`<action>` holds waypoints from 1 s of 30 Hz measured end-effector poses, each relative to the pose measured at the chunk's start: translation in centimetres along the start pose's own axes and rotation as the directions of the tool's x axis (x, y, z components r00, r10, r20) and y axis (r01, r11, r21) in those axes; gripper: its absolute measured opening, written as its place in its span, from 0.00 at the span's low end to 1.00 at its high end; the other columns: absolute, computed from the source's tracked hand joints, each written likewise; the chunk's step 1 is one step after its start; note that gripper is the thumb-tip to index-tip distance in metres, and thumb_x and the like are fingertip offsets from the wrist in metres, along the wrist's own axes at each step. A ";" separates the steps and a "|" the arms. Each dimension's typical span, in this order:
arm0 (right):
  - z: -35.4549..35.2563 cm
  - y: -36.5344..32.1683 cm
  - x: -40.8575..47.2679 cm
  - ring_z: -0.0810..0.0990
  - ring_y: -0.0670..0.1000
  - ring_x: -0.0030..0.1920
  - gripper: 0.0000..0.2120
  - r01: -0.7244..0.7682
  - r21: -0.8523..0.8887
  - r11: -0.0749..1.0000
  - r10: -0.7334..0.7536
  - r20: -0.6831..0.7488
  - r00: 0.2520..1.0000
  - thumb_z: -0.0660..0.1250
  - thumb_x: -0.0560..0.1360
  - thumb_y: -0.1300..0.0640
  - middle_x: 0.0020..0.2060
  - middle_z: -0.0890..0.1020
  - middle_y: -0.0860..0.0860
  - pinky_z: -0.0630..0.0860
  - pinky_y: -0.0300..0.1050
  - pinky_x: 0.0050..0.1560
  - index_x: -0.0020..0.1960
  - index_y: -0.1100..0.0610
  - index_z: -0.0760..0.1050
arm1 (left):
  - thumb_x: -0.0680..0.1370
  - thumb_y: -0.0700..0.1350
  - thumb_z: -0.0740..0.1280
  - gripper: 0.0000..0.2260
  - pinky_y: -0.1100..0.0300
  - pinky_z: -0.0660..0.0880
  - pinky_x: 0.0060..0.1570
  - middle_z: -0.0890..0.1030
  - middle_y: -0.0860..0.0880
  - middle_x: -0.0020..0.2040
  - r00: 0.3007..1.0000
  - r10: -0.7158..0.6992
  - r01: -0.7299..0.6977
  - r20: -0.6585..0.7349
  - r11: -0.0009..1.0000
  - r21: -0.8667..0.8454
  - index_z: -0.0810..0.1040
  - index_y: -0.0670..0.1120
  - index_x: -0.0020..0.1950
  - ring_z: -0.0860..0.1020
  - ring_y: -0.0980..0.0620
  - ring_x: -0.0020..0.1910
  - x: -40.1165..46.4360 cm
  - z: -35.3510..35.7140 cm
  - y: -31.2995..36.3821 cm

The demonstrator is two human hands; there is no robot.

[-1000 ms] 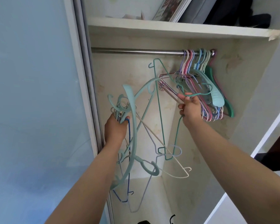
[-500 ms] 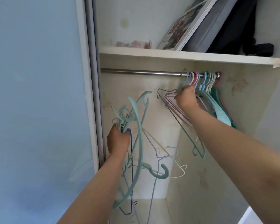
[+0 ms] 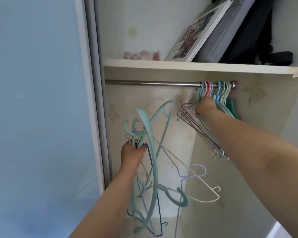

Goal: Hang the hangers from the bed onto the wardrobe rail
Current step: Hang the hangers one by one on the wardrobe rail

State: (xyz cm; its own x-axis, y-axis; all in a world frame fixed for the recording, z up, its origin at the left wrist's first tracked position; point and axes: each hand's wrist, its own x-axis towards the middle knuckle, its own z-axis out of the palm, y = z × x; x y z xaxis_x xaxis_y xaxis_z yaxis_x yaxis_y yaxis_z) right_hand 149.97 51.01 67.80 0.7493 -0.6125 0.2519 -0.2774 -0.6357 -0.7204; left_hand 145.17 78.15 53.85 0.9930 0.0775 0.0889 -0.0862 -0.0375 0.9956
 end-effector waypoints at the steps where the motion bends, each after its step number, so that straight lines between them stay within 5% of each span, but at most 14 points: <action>1: 0.3 0.8 -0.4 0.78 0.60 0.53 0.15 0.005 -0.027 1.000 -0.005 -0.023 1.000 0.58 0.78 0.63 0.56 0.78 0.62 0.75 0.52 0.56 0.63 0.66 0.70 | 0.73 0.39 0.71 0.03 0.63 0.67 0.32 0.77 0.49 0.35 0.999 -0.035 0.035 0.023 0.999 -0.011 0.78 0.43 0.43 0.74 0.51 0.33 -0.2 0.1 -0.2; 4: 2.0 2.2 -2.9 0.68 0.65 0.64 0.21 0.172 -0.309 0.935 -0.255 -0.252 0.934 0.58 0.75 0.64 0.65 0.68 0.64 0.66 0.58 0.62 0.67 0.66 0.63 | 0.74 0.38 0.70 0.07 0.62 0.67 0.34 0.76 0.49 0.34 0.993 -0.098 0.103 0.065 0.991 -0.081 0.76 0.46 0.39 0.72 0.52 0.34 -0.4 -0.4 -0.1; 7: 3.4 4.6 -5.7 0.73 0.61 0.54 0.18 0.433 -0.445 0.784 -0.589 -0.312 0.746 0.62 0.70 0.65 0.55 0.73 0.61 0.68 0.53 0.54 0.61 0.63 0.70 | 0.74 0.36 0.69 0.09 0.61 0.68 0.37 0.76 0.48 0.35 0.989 -0.125 0.131 0.076 0.988 -0.077 0.75 0.47 0.38 0.73 0.51 0.35 -0.5 -0.3 -0.4; 9: 4.4 6.3 -7.4 0.75 0.55 0.44 0.10 0.587 -0.168 0.792 -0.602 -0.051 0.797 0.64 0.73 0.65 0.47 0.76 0.55 0.70 0.45 0.46 0.54 0.59 0.74 | 0.75 0.37 0.69 0.08 0.60 0.69 0.38 0.76 0.48 0.36 0.985 -0.137 0.144 0.106 0.988 -0.054 0.75 0.48 0.39 0.73 0.51 0.36 -0.7 0.0 -0.8; 10: 4.6 6.9 -8.1 0.77 0.53 0.41 0.07 0.528 -0.016 0.849 -0.516 0.189 0.836 0.65 0.74 0.63 0.45 0.79 0.54 0.72 0.44 0.43 0.51 0.57 0.76 | 0.74 0.37 0.69 0.07 0.60 0.69 0.38 0.76 0.48 0.36 0.981 -0.143 0.150 0.129 0.988 -0.044 0.76 0.47 0.40 0.73 0.51 0.36 -0.8 0.1 -0.9; 11: 4.8 7.1 -9.1 0.79 0.53 0.40 0.05 0.423 0.047 0.905 -0.397 0.451 0.799 0.66 0.75 0.62 0.45 0.81 0.54 0.75 0.44 0.43 0.50 0.56 0.77 | 0.74 0.37 0.70 0.06 0.59 0.69 0.38 0.76 0.48 0.36 0.977 -0.144 0.152 0.154 0.988 -0.041 0.76 0.47 0.41 0.72 0.51 0.35 -0.7 0.2 -0.9; 13: 4.9 7.7 -10.6 0.82 0.52 0.48 0.10 0.275 -0.075 0.959 -0.089 0.837 0.540 0.66 0.75 0.62 0.51 0.82 0.53 0.78 0.43 0.47 0.55 0.56 0.78 | 0.73 0.36 0.70 0.05 0.60 0.69 0.38 0.76 0.48 0.35 0.967 -0.156 0.166 0.199 0.986 -0.033 0.77 0.46 0.42 0.72 0.52 0.33 -0.7 0.4 -0.9; 15: 5.6 8.8 -11.9 0.79 0.52 0.59 0.19 0.251 -0.150 0.956 0.071 0.952 0.298 0.66 0.76 0.64 0.57 0.79 0.51 0.78 0.44 0.54 0.66 0.54 0.73 | 0.73 0.35 0.69 0.06 0.62 0.69 0.35 0.75 0.49 0.32 0.957 -0.173 0.186 0.235 0.982 -0.034 0.78 0.46 0.42 0.72 0.52 0.31 -0.8 0.6 -1.1; 17: 6.7 9.7 -13.3 0.73 0.51 0.65 0.26 0.213 -0.129 0.969 0.085 0.976 0.202 0.66 0.78 0.60 0.64 0.74 0.50 0.75 0.46 0.59 0.73 0.50 0.64 | 0.73 0.33 0.68 0.08 0.63 0.68 0.30 0.74 0.51 0.29 0.940 -0.177 0.211 0.291 0.974 -0.088 0.78 0.46 0.41 0.70 0.54 0.28 -1.0 0.9 -1.3; 20: 7.5 10.2 -15.0 0.72 0.46 0.64 0.21 0.135 -0.013 0.991 -0.013 0.981 0.194 0.62 0.80 0.53 0.62 0.74 0.43 0.72 0.43 0.59 0.72 0.48 0.65 | 0.70 0.33 0.70 0.08 0.62 0.65 0.30 0.72 0.51 0.29 0.928 -0.160 0.223 0.335 0.962 -0.157 0.78 0.46 0.42 0.68 0.54 0.28 -1.4 1.1 -2.0; 22: 7.4 10.2 -15.9 0.78 0.48 0.58 0.12 0.077 0.056 0.996 -0.072 0.971 0.229 0.60 0.81 0.50 0.52 0.81 0.44 0.75 0.43 0.57 0.60 0.53 0.75 | 0.72 0.31 0.68 0.10 0.61 0.65 0.31 0.72 0.50 0.29 0.926 -0.156 0.226 0.343 0.958 -0.176 0.79 0.47 0.43 0.68 0.54 0.27 -1.5 1.1 -2.3; 25: 7.0 10.6 -16.9 0.82 0.53 0.45 0.11 -0.010 0.142 0.990 -0.132 0.938 0.320 0.61 0.80 0.52 0.40 0.82 0.52 0.79 0.51 0.55 0.44 0.57 0.76 | 0.74 0.30 0.65 0.13 0.62 0.65 0.32 0.72 0.51 0.30 0.901 -0.157 0.246 0.405 0.953 -0.178 0.80 0.48 0.46 0.67 0.56 0.27 -1.7 0.9 -2.5; 28: 6.7 11.5 -16.9 0.80 0.49 0.38 0.04 -0.099 0.218 0.971 -0.164 0.907 0.389 0.65 0.78 0.60 0.38 0.77 0.52 0.80 0.52 0.51 0.51 0.59 0.77 | 0.74 0.30 0.65 0.14 0.58 0.71 0.36 0.74 0.51 0.31 0.901 -0.167 0.241 0.400 0.960 -0.144 0.81 0.49 0.45 0.71 0.53 0.27 -1.7 0.6 -2.9; 30: 6.2 11.7 -16.6 0.78 0.44 0.34 0.13 -0.137 0.211 0.968 -0.145 0.913 0.381 0.61 0.78 0.67 0.38 0.75 0.51 0.80 0.49 0.48 0.60 0.58 0.76 | 0.74 0.29 0.65 0.13 0.54 0.73 0.41 0.74 0.48 0.32 0.902 -0.185 0.259 0.390 0.954 -0.148 0.80 0.48 0.43 0.73 0.50 0.28 -1.7 0.5 -3.1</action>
State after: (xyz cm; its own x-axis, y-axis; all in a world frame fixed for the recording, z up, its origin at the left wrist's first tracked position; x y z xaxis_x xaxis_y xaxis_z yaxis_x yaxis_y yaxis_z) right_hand 138.04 56.62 51.24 0.8747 0.2876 -0.3900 -0.2449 -0.4322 -0.8679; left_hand 143.76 77.63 50.55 0.9433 -0.3113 -0.1155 0.1632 0.1316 0.9778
